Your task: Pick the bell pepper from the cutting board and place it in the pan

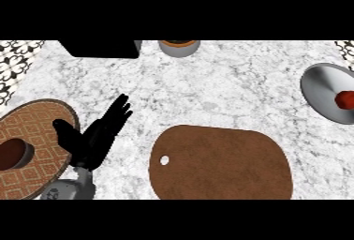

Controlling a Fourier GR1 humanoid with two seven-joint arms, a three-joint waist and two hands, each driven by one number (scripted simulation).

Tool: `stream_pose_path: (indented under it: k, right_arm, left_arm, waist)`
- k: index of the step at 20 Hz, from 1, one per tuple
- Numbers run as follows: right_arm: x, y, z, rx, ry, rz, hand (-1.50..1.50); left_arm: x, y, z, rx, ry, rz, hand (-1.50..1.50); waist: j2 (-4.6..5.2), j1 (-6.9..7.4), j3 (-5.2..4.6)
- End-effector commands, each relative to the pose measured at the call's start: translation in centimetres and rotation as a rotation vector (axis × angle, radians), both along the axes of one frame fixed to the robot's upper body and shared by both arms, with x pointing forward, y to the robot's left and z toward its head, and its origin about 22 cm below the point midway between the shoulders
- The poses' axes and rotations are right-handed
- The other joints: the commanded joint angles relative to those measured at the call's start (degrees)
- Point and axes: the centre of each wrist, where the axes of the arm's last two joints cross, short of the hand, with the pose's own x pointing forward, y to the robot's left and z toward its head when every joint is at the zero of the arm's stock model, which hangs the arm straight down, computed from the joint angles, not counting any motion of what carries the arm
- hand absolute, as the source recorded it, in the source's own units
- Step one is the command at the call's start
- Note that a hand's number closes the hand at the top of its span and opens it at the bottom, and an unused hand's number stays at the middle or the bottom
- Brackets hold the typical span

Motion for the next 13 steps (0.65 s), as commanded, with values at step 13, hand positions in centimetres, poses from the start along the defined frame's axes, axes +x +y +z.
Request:
stream_pose_path:
  k: [13]
  right_arm:
    - [-6.2,-3.1,-0.7,0.014,-0.019,0.135,-1.5]
  left_arm:
    - [-1.3,0.8,-1.2,0.001,0.012,0.006,0.0]
  waist:
    - [-0.62,-0.22,-0.17]
